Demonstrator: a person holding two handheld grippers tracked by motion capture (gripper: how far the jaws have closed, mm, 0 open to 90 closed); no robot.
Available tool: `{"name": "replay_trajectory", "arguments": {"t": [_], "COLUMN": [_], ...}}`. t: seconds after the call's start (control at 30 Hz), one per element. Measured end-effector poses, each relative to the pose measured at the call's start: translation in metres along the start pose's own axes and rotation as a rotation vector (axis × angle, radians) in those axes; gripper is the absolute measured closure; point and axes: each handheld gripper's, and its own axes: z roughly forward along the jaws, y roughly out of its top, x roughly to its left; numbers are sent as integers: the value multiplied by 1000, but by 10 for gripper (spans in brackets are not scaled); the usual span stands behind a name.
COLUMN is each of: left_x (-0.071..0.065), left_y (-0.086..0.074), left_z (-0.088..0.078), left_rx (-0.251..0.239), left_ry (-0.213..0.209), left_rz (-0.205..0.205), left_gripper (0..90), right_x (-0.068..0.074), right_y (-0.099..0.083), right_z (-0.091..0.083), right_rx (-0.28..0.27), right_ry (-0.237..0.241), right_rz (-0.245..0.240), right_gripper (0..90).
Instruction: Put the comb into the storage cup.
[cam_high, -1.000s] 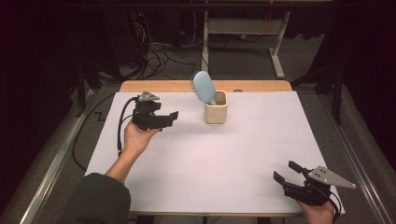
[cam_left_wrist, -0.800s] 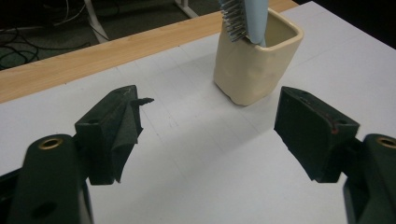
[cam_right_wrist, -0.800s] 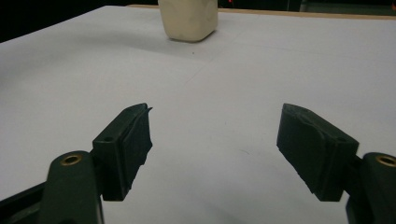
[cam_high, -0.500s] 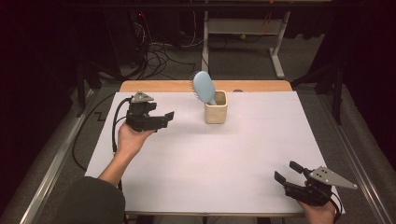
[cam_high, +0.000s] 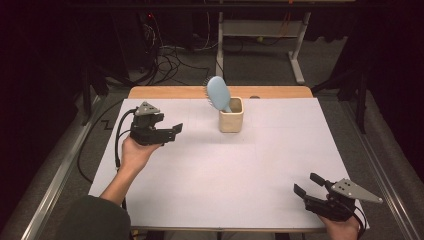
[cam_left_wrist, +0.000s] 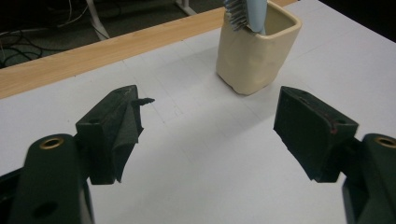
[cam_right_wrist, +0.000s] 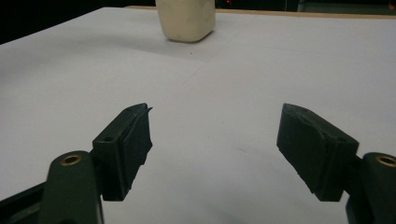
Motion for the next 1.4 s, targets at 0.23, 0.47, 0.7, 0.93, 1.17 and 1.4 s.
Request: {"name": "replay_trajectory", "arguments": {"t": [0.23,0.47,0.7,0.93,1.17,1.4], "left_x": [0,0,3,6,9,12], "left_y": [-6,-13,-19,-26,-33,-41], "left_z": [-3,-10,-15,-21,-25,-30], "left_rx": [1,-4,-17,-26,-33,-41], "left_ry": [5,10,7,6,7,10], "left_rz": [5,12,2,-16,-30,-48], "left_gripper": [242,242,242,242,242,242], "right_x": [0,0,0,0,0,0], "right_y": [0,0,0,0,0,0], "right_z": [0,0,0,0,0,0], "right_rx": [-1,-1,1,2,3,3], "right_ry": [-1,-1,0,-1,-3,-3], "right_rz": [0,-3,3,3,3,3], "right_gripper": [268,267,268,268,267,268]}}
